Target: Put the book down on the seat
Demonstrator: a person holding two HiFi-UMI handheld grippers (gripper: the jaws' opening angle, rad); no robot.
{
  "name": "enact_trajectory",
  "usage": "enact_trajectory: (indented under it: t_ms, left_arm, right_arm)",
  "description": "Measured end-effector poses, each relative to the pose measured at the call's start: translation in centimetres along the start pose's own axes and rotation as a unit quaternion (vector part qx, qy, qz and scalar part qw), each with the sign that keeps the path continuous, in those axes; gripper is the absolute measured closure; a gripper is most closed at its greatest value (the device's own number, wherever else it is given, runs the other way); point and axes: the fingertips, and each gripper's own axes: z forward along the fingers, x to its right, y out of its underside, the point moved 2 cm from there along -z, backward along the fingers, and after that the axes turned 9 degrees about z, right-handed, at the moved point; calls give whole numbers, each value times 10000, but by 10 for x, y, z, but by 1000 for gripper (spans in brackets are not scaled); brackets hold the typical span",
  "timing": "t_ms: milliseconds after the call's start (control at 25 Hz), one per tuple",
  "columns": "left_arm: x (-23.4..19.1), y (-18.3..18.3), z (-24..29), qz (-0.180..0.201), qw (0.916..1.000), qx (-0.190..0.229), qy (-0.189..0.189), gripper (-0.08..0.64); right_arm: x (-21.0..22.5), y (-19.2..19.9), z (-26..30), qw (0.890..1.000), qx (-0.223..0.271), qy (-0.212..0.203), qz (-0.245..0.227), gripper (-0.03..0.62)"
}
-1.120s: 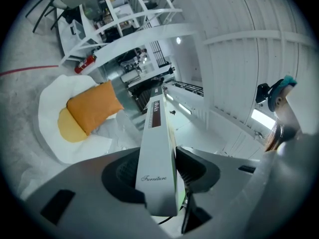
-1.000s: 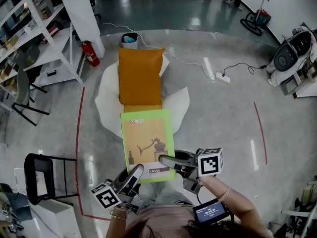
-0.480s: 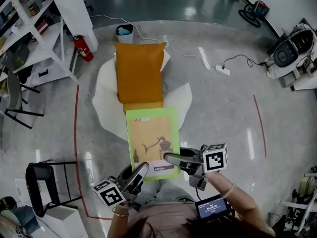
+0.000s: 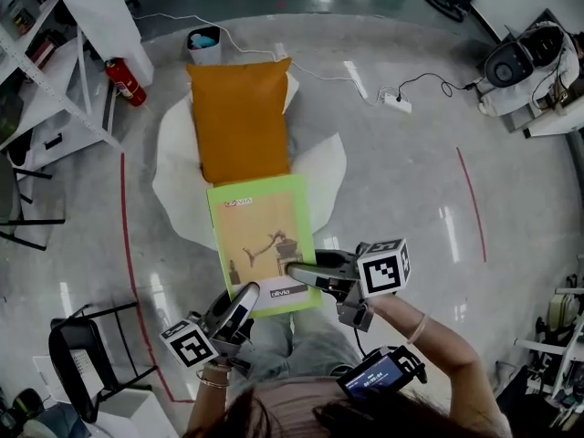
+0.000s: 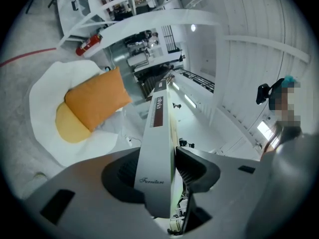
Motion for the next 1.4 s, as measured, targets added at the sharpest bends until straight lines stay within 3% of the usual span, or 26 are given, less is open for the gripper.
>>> enact_trajectory:
  t_ms: [360, 800, 1040, 1400]
  left_arm:
    - [-65, -3, 31, -119, 9993, 64, -354, 376]
    - [-167, 23, 92, 66, 9969, -301, -731, 340]
    - [-222, 48, 113, -92, 9945, -436, -943, 328]
    - [-299, 79, 133, -518, 9895, -314, -1315, 322]
  right_arm:
    - [66, -26, 31, 9996, -128, -26, 260, 399]
    - [180, -48, 54, 9967, -362, 326, 650, 397]
    - [243, -47, 64, 9949, -381, 443, 818, 399]
    - [326, -49, 92, 9942, -646, 497, 698, 397]
